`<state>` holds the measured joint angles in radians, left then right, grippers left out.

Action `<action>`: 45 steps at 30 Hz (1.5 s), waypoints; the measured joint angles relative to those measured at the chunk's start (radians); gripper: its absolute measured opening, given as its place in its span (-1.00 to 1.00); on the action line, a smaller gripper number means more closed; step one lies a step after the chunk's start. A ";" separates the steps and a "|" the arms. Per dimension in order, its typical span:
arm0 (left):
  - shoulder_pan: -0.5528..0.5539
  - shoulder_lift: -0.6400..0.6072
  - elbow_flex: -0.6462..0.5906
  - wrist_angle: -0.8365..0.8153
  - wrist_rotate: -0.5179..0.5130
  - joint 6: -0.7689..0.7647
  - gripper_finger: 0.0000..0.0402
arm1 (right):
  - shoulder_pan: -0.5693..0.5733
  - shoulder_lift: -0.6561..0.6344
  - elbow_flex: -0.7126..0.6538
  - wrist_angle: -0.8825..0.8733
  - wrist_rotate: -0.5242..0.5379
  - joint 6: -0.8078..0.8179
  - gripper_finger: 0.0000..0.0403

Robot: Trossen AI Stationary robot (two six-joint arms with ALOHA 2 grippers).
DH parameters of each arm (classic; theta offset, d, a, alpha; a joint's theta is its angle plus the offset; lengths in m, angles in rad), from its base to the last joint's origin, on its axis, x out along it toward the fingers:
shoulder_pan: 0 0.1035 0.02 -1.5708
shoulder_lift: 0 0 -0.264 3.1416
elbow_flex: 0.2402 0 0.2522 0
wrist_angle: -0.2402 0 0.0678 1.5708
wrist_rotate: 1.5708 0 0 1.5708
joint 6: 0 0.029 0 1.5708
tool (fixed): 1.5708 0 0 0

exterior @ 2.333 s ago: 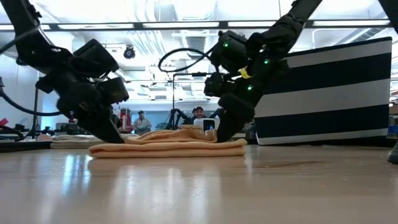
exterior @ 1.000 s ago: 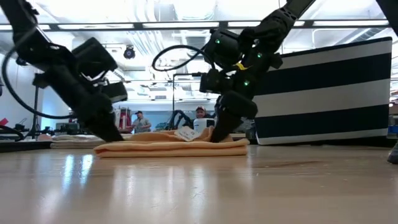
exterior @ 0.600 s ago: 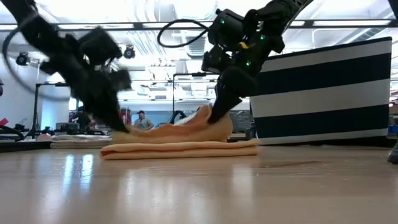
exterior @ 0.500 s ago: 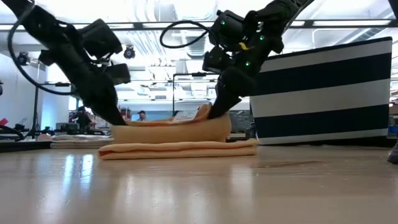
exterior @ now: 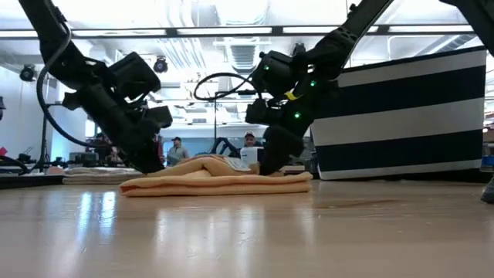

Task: Fold towel
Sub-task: Fold the yellow towel

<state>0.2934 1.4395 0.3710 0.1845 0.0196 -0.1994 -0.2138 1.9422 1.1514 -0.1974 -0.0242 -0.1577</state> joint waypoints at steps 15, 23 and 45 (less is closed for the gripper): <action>0.071 -0.416 0.258 -0.467 -0.003 0.187 -1.00 | -0.037 -0.313 0.002 -0.036 0.026 -0.097 -0.96; -0.085 -0.475 0.199 -0.484 0.087 0.086 -1.00 | 0.014 -0.352 -0.023 -0.158 -0.062 -0.064 -0.96; -0.384 0.089 0.081 0.168 0.098 -0.179 -1.00 | 0.164 -0.226 -0.284 0.003 -0.116 0.179 -0.96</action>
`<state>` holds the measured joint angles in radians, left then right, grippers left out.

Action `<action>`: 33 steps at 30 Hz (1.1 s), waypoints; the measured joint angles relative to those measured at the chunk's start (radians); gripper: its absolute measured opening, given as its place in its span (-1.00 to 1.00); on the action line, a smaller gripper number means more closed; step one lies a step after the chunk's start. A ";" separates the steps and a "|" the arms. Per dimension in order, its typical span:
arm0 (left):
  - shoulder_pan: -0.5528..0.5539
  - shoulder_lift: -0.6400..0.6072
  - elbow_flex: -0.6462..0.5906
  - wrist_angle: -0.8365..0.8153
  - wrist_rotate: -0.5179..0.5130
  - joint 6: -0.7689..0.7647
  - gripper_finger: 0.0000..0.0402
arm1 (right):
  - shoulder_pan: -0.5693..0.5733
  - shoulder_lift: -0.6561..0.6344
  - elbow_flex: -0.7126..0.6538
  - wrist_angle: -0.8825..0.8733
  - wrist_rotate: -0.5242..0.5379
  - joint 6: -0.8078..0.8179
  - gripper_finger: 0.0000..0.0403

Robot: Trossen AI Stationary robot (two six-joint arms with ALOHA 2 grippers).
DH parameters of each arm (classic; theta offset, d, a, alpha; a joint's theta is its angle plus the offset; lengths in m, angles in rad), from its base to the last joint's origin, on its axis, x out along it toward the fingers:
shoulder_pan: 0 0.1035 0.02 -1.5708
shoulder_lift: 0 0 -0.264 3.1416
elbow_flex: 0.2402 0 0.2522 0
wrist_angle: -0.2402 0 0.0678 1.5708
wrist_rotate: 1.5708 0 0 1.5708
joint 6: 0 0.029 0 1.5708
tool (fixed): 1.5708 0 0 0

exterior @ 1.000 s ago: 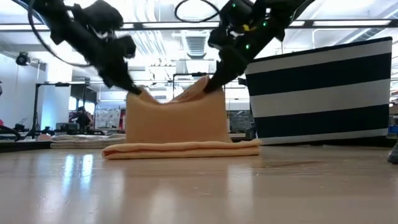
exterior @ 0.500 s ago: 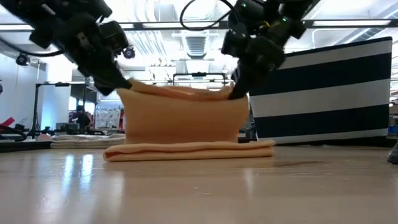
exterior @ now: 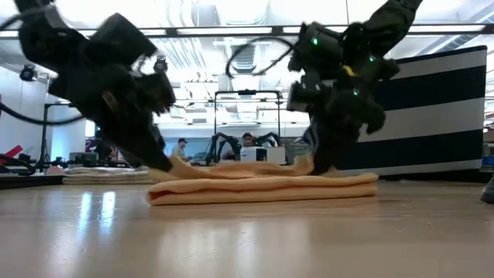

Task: Fold towel
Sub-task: Fold the yellow towel

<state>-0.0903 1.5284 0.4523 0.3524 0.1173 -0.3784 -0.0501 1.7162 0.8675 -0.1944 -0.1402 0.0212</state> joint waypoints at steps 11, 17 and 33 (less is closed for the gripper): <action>0.049 0.121 0.016 0.023 0.032 0.020 -1.00 | 0.000 0.005 0.010 0.033 0.006 -0.011 -0.96; 0.109 -0.028 0.004 -0.157 0.028 0.076 -1.00 | -0.005 -0.040 0.039 0.023 0.018 -0.033 -0.96; 0.462 -0.536 0.007 -0.480 0.021 0.330 -1.00 | -0.135 -0.052 0.175 0.042 0.120 -0.189 -0.96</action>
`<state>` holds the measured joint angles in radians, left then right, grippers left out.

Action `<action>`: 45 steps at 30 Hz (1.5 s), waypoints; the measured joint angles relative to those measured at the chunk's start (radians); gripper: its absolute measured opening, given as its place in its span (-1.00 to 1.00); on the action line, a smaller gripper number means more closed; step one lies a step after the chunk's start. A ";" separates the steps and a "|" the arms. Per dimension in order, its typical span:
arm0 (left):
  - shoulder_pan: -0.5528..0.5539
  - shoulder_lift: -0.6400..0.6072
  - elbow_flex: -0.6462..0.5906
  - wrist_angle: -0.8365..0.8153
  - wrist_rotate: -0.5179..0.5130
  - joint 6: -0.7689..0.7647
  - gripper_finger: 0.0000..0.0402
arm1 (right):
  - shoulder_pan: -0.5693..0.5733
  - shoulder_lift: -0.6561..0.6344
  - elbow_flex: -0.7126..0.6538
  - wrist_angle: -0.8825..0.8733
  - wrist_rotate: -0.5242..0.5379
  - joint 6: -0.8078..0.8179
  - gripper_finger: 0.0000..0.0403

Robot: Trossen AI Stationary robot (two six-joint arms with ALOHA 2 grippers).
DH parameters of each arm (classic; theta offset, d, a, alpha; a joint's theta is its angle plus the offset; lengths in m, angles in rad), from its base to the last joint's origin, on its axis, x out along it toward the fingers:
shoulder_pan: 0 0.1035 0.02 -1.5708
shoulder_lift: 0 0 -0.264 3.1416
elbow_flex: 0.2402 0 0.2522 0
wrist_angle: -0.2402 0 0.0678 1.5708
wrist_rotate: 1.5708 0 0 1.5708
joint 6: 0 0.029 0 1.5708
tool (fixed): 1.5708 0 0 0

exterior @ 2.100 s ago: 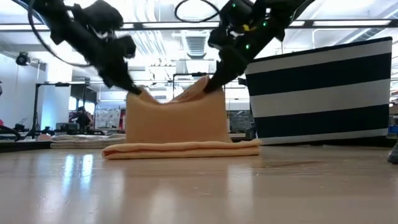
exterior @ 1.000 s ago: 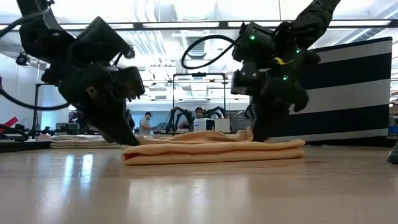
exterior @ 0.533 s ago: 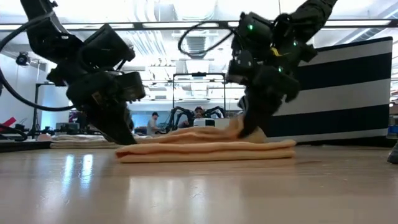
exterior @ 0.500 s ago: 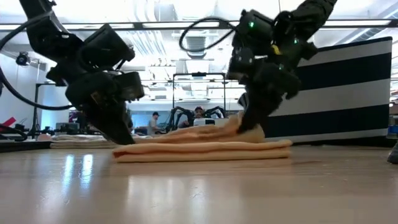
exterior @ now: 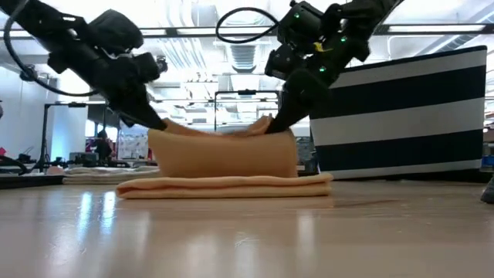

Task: Fold towel
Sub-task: Fold the yellow towel

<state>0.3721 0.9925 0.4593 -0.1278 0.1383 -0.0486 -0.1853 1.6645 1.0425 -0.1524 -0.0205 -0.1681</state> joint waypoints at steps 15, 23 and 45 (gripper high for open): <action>0.207 -0.009 0.080 0.026 0.278 0.111 -1.00 | -0.136 0.009 0.120 -0.058 -0.008 -0.094 -0.96; -0.217 0.027 -0.049 0.154 0.173 -0.076 -1.00 | 0.003 -0.006 0.062 -0.210 -0.112 0.044 -0.96; -0.322 0.531 -0.205 0.683 0.087 -0.278 -1.00 | 0.201 0.185 -0.070 0.055 -0.052 0.272 -0.96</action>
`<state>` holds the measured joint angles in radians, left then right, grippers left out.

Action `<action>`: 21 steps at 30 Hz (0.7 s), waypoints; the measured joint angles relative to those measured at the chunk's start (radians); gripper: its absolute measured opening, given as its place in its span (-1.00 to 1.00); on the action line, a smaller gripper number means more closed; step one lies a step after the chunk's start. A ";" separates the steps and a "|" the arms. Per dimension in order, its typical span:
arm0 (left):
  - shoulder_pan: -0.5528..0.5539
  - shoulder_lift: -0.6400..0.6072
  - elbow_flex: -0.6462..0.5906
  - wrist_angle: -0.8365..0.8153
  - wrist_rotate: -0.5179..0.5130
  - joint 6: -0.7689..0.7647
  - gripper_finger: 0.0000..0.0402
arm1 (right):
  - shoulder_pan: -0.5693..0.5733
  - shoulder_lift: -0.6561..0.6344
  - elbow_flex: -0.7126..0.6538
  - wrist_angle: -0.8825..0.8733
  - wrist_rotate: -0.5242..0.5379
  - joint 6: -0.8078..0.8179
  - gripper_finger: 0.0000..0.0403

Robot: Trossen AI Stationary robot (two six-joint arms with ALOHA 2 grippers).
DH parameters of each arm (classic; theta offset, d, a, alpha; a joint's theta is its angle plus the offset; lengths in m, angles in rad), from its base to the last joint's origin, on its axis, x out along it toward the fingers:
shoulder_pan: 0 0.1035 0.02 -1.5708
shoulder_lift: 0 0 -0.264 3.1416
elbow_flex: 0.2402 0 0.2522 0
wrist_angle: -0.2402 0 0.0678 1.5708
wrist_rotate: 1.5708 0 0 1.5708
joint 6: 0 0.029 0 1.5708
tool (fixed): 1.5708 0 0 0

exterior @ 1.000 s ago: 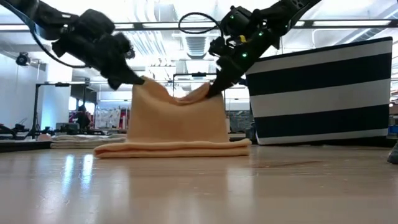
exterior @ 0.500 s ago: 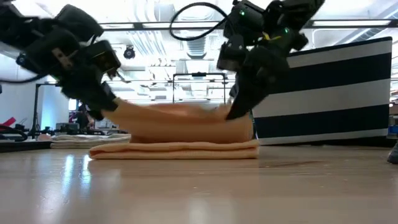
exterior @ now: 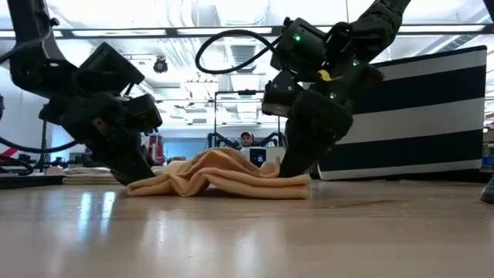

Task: Fold towel
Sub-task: Fold the yellow towel

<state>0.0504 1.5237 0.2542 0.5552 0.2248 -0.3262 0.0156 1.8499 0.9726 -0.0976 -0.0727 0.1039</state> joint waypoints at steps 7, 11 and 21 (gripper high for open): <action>0.001 -0.118 -0.007 -0.142 0.021 0.000 -1.00 | -0.002 -0.059 0.037 -0.126 0.160 -0.137 -0.96; 0.000 -0.176 -0.010 -0.194 0.007 0.004 -1.00 | -0.003 -0.077 0.061 -0.118 0.204 -0.203 -0.96; -0.006 -0.163 -0.004 -0.212 -0.008 -0.012 -1.00 | 0.055 -0.038 0.046 -0.046 0.014 -0.166 -0.96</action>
<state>0.0448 1.3606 0.2499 0.3436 0.2165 -0.3386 0.0709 1.8114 1.0187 -0.1436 -0.0582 -0.0618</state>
